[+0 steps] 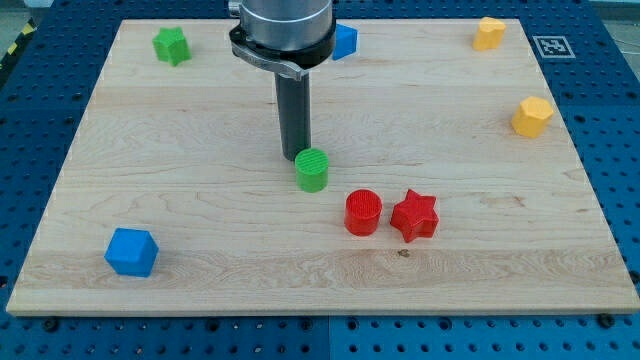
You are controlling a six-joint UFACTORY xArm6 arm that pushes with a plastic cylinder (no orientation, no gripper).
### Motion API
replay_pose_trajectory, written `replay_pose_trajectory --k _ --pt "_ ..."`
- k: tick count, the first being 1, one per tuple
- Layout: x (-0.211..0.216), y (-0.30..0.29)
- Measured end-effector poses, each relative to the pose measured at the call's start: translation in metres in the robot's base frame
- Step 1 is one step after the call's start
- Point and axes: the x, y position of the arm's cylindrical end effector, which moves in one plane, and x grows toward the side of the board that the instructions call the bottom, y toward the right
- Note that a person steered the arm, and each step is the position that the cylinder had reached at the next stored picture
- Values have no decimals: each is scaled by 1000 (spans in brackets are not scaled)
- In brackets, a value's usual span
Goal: Slide the green circle into the red circle
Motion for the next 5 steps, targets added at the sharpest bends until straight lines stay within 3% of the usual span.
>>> replay_pose_trajectory --k 3,5 --pt "10 -12" --pt "34 19"
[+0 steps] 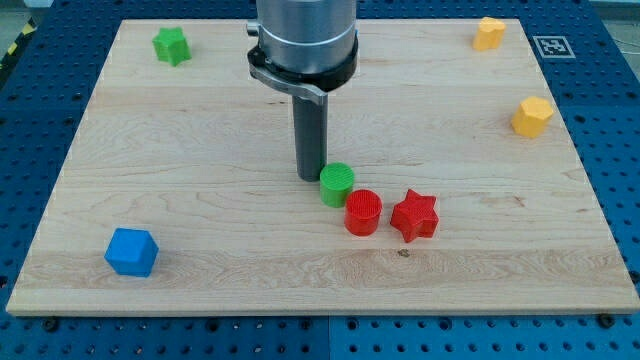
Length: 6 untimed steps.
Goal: Slide the green circle into the red circle
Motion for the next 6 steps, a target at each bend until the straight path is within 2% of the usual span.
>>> replay_pose_trajectory --k 4,5,6 --pt "-5 20" --pt "-19 9" --pt "-30 -34"
